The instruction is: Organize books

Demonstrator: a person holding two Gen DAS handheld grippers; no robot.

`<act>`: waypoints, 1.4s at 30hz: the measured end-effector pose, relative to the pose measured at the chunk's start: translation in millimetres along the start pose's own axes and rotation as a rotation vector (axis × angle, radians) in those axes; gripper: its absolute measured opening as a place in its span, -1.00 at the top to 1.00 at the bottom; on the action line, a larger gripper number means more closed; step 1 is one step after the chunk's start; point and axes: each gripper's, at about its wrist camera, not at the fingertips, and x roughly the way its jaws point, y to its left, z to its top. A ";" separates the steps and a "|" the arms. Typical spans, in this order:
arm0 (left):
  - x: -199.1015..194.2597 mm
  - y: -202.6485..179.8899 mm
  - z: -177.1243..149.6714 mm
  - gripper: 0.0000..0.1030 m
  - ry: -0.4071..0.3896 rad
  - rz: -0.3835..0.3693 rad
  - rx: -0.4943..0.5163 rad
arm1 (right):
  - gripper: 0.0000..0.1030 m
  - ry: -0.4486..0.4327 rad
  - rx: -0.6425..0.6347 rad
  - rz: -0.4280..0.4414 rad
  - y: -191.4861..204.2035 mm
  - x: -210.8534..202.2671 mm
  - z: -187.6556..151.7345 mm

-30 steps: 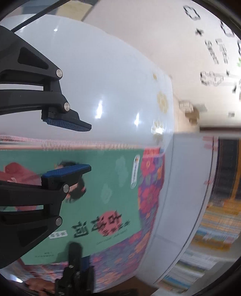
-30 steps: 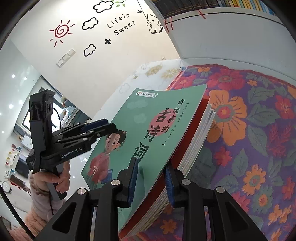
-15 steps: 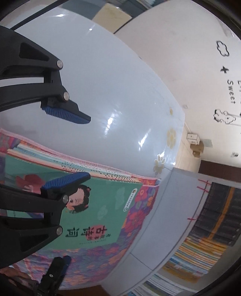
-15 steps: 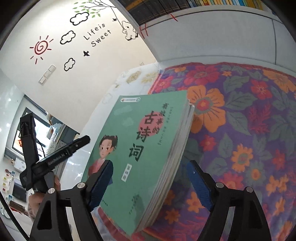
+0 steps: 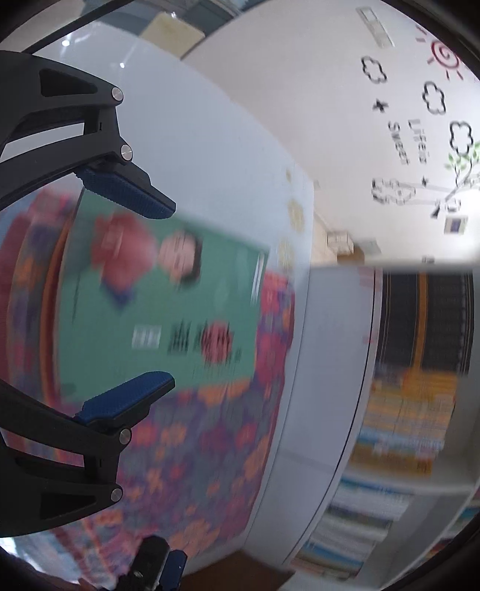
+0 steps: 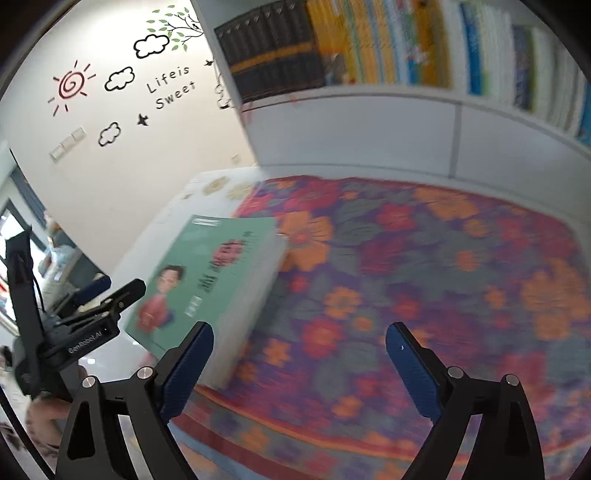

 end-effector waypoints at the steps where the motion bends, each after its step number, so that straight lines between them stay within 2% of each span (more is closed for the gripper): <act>1: -1.1 -8.6 -2.7 -0.66 0.002 -0.014 0.005 | -0.83 -0.003 -0.005 -0.022 -4.6 -7.3 -5.9; 5: -5.8 -54.6 -13.8 -0.70 -0.007 -0.056 0.050 | -0.83 -0.043 0.009 -0.108 -30.1 -37.6 -35.3; 9: -12.7 -90.7 -26.4 -0.70 -0.013 -0.073 0.096 | -0.86 -0.084 0.068 -0.141 -54.7 -57.1 -55.1; 12: -19.0 -110.4 -37.0 -0.70 -0.008 -0.093 0.125 | -0.86 -0.095 0.106 -0.173 -69.3 -67.0 -65.9; 17: -23.0 -133.0 -53.4 -0.70 -0.001 -0.117 0.153 | -0.86 -0.112 0.092 -0.234 -75.7 -79.7 -76.6; 30: -25.3 -130.7 -66.7 -0.70 -0.019 -0.118 0.136 | -0.86 -0.082 0.061 -0.357 -68.7 -64.5 -84.8; 36: -18.8 -124.8 -66.0 -0.69 -0.016 -0.118 0.110 | -0.86 -0.144 0.045 -0.353 -61.0 -60.6 -84.3; 42: -16.0 -128.5 -67.8 -0.69 -0.018 -0.112 0.136 | -0.86 -0.110 0.057 -0.338 -63.6 -49.1 -84.6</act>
